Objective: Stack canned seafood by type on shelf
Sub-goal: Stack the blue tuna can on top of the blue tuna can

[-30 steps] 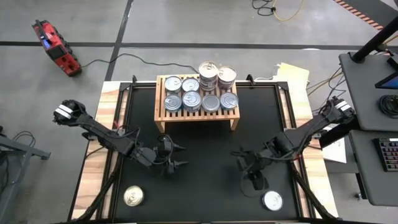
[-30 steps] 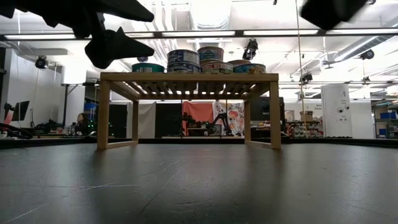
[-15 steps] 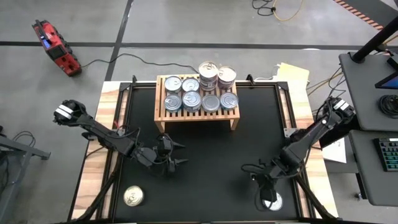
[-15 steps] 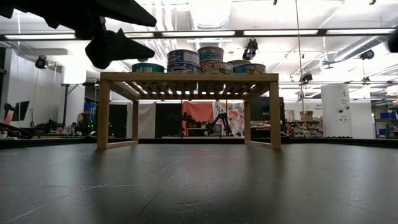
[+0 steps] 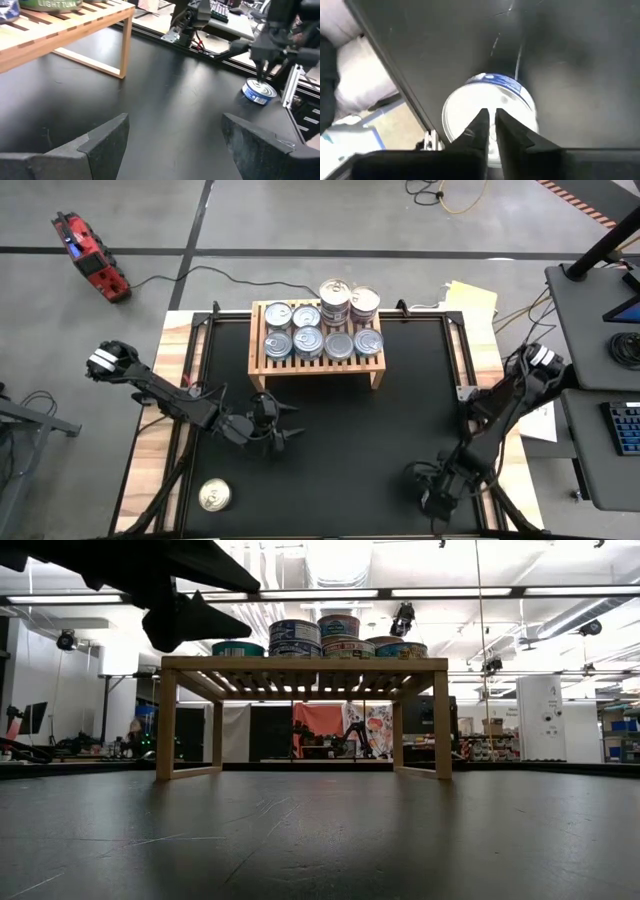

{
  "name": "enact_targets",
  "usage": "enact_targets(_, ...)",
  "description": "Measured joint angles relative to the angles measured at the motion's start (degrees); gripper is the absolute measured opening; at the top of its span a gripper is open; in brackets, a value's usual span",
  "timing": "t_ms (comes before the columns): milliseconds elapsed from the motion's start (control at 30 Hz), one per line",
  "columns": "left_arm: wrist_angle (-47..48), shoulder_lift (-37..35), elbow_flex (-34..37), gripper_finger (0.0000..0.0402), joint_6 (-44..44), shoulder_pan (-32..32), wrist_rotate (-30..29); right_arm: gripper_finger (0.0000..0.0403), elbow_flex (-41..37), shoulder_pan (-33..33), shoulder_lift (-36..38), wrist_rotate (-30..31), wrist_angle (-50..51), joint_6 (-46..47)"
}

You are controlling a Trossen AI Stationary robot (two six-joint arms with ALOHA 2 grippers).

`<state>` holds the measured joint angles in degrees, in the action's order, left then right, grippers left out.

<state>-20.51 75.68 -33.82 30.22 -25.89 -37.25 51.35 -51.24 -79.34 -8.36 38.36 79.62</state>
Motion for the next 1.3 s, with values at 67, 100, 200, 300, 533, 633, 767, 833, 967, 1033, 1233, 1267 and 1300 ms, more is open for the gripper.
enact_targets(67, 0.00, 0.00, 0.00, 0.0300, 0.01, 0.14, -0.80, 0.0013, 0.00, -0.68, -1.95, 0.02, -1.94, 0.28)
enact_targets(100, -0.04, 0.00, 0.00, 0.0300, 0.02, 0.19, -1.14, 0.0012, 0.00, -1.03, -2.74, 0.02, -2.75, -0.07)
enact_targets(200, -0.04, 0.00, 0.00, 0.0300, 0.02, 0.32, -1.29, 0.0012, 0.00, -1.57, -4.75, -0.09, -5.33, -1.10)
enact_targets(300, -0.04, 0.00, 0.00, 0.0300, 0.02, 0.40, -1.29, 0.0012, 0.01, -1.64, -6.43, -0.16, -5.04, -0.41)
enact_targets(533, -0.07, 0.22, 0.00, 0.0300, 0.04, 0.48, -1.27, 0.0012, 0.17, -1.72, -7.65, 3.89, -6.87, -3.44)
enact_targets(633, -0.09, 0.22, 0.00, 0.0300, 0.22, 0.51, -1.27, 0.0012, 0.15, -1.30, -7.69, 8.63, -8.03, -6.33)
enact_targets(767, -0.15, 0.22, 0.00, 0.0300, 0.84, 0.51, -1.27, 0.0012, 0.15, 0.34, -7.72, 13.56, -7.88, -10.94)
enact_targets(833, -0.19, 0.22, 0.00, 0.0300, 1.27, 0.51, -1.27, 0.0012, 0.15, 1.61, -7.75, 15.37, -7.81, -13.44)
enact_targets(967, -0.26, 0.22, 0.00, 0.0300, 1.88, 0.51, -1.26, 0.0012, 0.13, 4.46, -7.91, 19.32, -7.69, -18.97)
enact_targets(1033, -0.26, 0.22, 0.00, 0.0300, 2.01, 0.51, -1.25, 0.0012, 0.13, 6.08, -8.16, 21.11, -7.74, -22.57)
enact_targets(1233, -0.48, 0.22, 0.00, 0.0300, 2.34, 0.51, -1.25, 0.0012, 0.09, 12.33, -10.15, 28.13, -14.31, -36.50)
enact_targets(1267, -0.48, 0.23, 0.00, 0.0300, 2.47, 0.51, -1.25, 0.0012, 0.09, 13.45, -10.61, 29.91, -17.50, -40.03)
enact_targets(1300, -0.49, 0.24, 0.00, 0.0300, 2.64, 0.51, -1.25, 0.0012, 0.08, 14.50, -10.98, 31.65, -21.33, -43.77)
